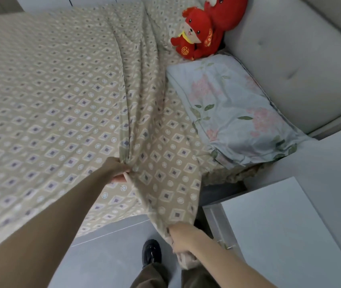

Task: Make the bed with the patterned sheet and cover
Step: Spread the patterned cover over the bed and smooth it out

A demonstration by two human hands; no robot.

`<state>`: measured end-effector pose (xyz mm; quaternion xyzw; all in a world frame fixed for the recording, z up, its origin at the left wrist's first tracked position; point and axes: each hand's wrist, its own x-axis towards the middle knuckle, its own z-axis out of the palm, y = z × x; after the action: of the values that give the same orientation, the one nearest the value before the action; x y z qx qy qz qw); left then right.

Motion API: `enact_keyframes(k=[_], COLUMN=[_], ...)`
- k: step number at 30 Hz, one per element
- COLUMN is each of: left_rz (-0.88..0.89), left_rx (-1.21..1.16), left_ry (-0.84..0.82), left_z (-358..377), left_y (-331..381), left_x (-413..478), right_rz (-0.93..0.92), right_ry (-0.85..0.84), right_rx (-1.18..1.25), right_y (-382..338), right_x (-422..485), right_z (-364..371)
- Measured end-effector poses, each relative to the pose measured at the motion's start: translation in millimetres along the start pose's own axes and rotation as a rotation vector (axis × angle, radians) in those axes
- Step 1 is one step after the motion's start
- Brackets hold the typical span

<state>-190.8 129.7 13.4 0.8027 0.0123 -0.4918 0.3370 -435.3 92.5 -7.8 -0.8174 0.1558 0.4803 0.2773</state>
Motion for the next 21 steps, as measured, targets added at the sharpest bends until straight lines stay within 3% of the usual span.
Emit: enact_keyframes(k=[4, 9, 11, 13, 16, 21], left_rz=[-0.081, -0.040, -0.042, -0.070, -0.131, -0.083], left_rx=[0.119, 0.024, 0.105, 0.187, 0.172, 0.127], left_ry=[0.001, 0.071, 0.127, 0.165, 0.125, 0.116], left_z=[4.4, 11.8, 6.6, -1.9, -13.1, -21.5], left_y=[-57.0, -85.6, -95.5, -103.0, -108.7, -97.7], left_x=[10.6, 25.0, 30.7, 32.0, 32.1, 34.8], right_rz=[0.001, 0.026, 0.029, 0.052, 0.133, 0.229], right_ry=[-0.228, -0.277, -0.223, -0.062, 0.114, 0.264], right_rx=[-0.095, 0.190, 0.279, 0.244, 0.245, 0.254], right_y=[-19.8, -12.9, -7.7, -3.4, 7.5, 29.5], right_x=[17.6, 32.0, 34.5, 35.5, 35.8, 34.9], right_z=[26.9, 45.8, 41.8, 32.7, 18.4, -21.7])
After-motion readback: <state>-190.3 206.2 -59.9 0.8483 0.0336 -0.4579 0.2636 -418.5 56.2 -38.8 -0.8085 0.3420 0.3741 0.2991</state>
